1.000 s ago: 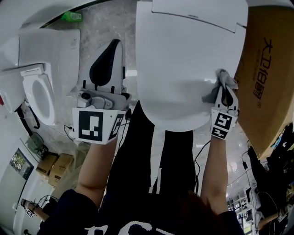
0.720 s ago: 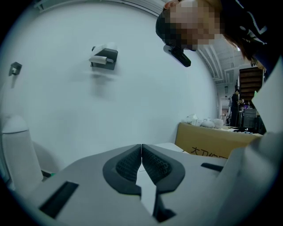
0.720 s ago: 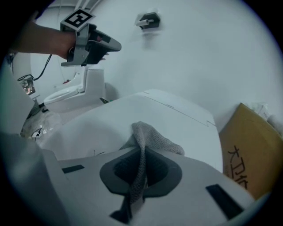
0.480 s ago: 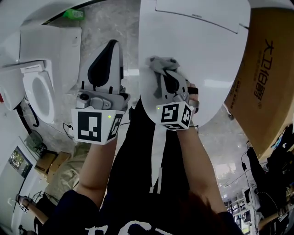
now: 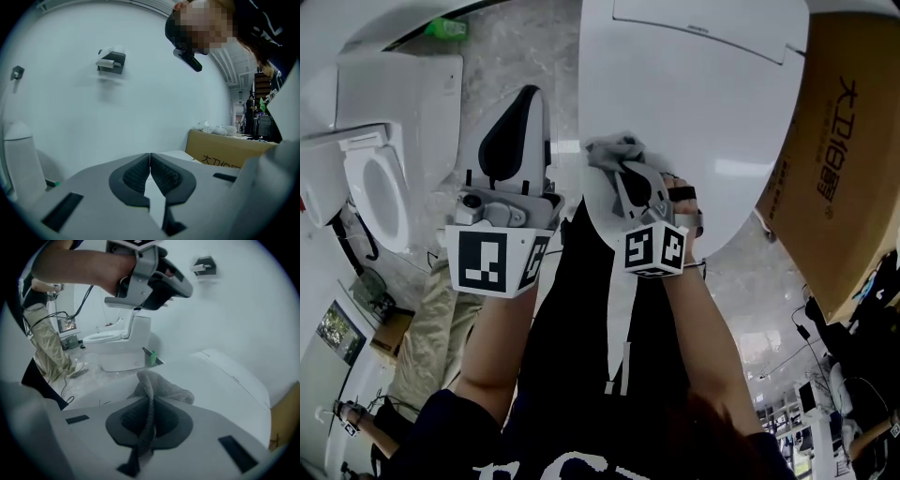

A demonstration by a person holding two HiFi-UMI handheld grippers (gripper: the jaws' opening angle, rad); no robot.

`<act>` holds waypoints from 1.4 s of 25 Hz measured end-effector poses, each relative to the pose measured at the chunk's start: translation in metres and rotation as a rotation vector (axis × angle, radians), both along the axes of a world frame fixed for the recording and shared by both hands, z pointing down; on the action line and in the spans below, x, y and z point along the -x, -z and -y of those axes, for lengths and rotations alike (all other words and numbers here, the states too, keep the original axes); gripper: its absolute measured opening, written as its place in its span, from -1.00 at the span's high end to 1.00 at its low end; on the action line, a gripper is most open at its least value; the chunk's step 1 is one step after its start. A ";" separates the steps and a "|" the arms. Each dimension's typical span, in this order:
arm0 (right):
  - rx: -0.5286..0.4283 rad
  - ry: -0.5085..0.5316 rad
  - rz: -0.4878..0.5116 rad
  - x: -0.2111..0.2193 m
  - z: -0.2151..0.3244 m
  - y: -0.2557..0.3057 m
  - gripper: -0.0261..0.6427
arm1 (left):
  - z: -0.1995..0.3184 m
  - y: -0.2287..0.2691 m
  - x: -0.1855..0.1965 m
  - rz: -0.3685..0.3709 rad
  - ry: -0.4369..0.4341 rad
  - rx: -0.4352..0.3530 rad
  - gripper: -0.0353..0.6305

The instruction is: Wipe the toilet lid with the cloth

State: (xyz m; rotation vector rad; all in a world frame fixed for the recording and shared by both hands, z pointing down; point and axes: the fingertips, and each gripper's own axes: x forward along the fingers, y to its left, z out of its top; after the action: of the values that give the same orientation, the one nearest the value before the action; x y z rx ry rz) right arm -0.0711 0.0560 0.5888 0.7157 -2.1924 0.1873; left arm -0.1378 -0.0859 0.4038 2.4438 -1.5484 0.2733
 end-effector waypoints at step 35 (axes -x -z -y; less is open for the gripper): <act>0.127 -0.251 0.032 -0.023 -0.006 -0.001 0.85 | -0.002 0.000 -0.022 0.010 -0.047 -0.012 0.83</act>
State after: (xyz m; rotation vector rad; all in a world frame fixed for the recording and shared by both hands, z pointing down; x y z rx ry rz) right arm -0.0485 0.0622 0.5898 0.9194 -2.0944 0.4651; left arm -0.1161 -0.0840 0.4038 2.4945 -1.5017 0.2855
